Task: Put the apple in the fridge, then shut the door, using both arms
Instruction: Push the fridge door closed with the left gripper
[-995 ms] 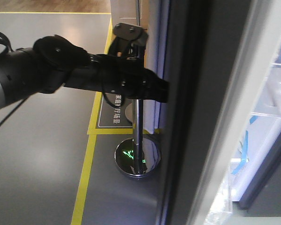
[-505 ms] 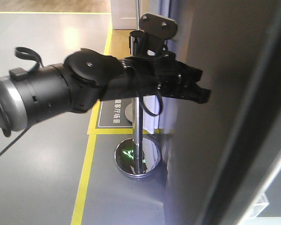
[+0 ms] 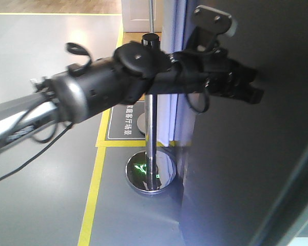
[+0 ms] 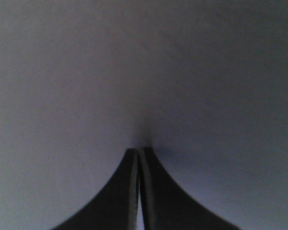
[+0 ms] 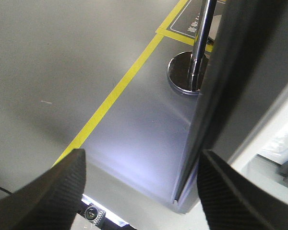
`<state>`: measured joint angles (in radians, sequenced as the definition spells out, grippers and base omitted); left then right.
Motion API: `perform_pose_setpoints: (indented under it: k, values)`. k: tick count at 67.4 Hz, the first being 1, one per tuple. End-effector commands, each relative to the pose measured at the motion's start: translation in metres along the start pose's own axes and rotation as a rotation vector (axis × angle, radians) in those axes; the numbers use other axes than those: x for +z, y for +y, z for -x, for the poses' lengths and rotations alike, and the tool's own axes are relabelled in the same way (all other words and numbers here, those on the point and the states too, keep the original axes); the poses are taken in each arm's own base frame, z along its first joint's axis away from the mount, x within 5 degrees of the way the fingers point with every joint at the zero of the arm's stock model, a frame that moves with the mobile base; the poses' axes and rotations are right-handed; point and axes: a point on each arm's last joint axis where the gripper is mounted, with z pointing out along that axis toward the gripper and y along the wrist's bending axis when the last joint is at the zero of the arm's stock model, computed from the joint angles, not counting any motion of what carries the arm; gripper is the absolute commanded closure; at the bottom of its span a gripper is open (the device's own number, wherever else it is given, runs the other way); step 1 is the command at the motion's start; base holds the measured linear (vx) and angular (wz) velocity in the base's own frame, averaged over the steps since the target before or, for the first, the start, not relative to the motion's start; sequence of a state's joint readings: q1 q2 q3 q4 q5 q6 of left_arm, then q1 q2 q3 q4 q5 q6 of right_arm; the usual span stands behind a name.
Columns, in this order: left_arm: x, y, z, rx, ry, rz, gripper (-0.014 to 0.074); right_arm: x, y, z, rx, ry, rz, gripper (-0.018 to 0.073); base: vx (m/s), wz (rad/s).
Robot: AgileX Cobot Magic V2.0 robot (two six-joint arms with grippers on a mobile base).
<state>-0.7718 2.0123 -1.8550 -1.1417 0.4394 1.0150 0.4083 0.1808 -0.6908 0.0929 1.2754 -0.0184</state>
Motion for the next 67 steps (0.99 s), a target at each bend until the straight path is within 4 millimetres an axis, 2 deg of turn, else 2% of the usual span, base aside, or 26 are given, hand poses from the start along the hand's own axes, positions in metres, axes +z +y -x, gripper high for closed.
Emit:
perform_pose_setpoints:
  k: [1, 15, 27, 44, 67]
  values:
    - [-0.006, -0.013, 0.036, 0.004, -0.117, -0.030, 0.0602, -0.004, 0.000, 0.004, -0.009, -0.002, 0.001, 0.0090, 0.00, 0.00]
    - [0.019, -0.017, 0.038, 0.026, -0.156, -0.055, 0.0602, -0.004, 0.000, 0.004, -0.009, -0.002, 0.001, 0.0090, 0.00, 0.00]
    - [0.020, -0.021, 0.041, 0.045, -0.153, -0.080, 0.0602, -0.004, 0.000, 0.004, -0.009, -0.002, 0.001, 0.0090, 0.00, 0.00]
    - [0.001, -0.028, 0.052, 0.038, -0.081, -0.059, 0.0602, -0.004, 0.000, 0.004, -0.009, -0.002, 0.001, 0.0090, 0.00, 0.00]
    - [-0.051, -0.032, 0.063, 0.030, 0.200, 0.157, 0.0602, -0.004, 0.000, 0.004, -0.009, -0.002, 0.001, 0.0090, 0.00, 0.00]
